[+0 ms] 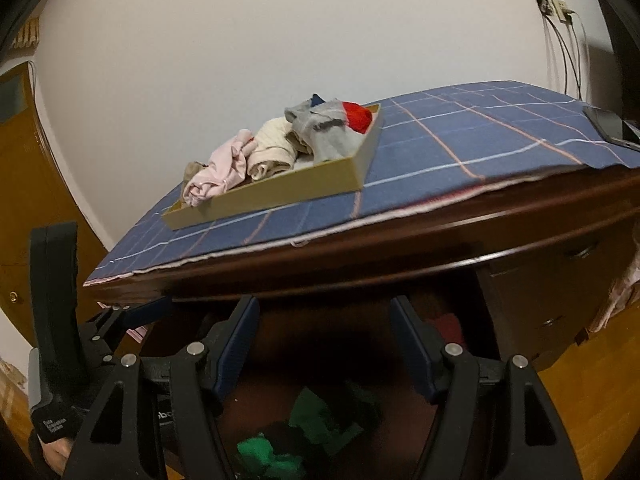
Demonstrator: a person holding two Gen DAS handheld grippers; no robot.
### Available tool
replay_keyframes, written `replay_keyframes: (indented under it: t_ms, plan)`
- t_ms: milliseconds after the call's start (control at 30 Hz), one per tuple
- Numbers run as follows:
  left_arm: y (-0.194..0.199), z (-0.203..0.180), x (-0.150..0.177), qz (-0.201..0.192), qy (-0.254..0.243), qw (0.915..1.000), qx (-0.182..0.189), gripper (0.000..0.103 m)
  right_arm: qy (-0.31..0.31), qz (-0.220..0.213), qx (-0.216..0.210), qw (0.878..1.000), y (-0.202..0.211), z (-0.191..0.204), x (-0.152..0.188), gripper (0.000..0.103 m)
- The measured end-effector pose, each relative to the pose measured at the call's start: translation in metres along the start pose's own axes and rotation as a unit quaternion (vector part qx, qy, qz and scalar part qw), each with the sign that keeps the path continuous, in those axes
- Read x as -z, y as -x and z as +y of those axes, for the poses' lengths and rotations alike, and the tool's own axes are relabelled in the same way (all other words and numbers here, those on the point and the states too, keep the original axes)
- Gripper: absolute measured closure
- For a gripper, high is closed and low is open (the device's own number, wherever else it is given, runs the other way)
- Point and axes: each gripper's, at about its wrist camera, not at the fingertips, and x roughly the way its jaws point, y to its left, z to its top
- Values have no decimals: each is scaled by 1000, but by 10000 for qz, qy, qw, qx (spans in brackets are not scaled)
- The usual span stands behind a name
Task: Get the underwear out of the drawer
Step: 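Move both open tools down into the drawer toward the remaining socks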
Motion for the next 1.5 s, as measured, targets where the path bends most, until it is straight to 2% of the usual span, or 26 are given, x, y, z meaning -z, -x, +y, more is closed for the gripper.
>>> replay_keyframes:
  t_ms: [567,867,1033,1200,1400,1500]
  plan:
    - [-8,-14,30,453,-320,9984,76,1,23,58,227,9997,15,-16,28,33]
    - [-16,-20,41,879,-432,9950,199,1,-225,131,353,9990,22,-27,46,33]
    - [-25,-21,43,1239,-332,9906,481,6,-282,-45,495,9984,33,-32,46,33]
    - [-31,-31,46,1529,-371,9841,825,8,-340,-121,465,9983,39,-37,46,33]
    - [-47,-53,36,1819,-887,9759,815,8,-453,-211,539,9973,45,-44,46,33]
    - [-57,-63,33,2125,-1109,9656,1005,14,-504,-264,559,9968,49,-47,45,33]
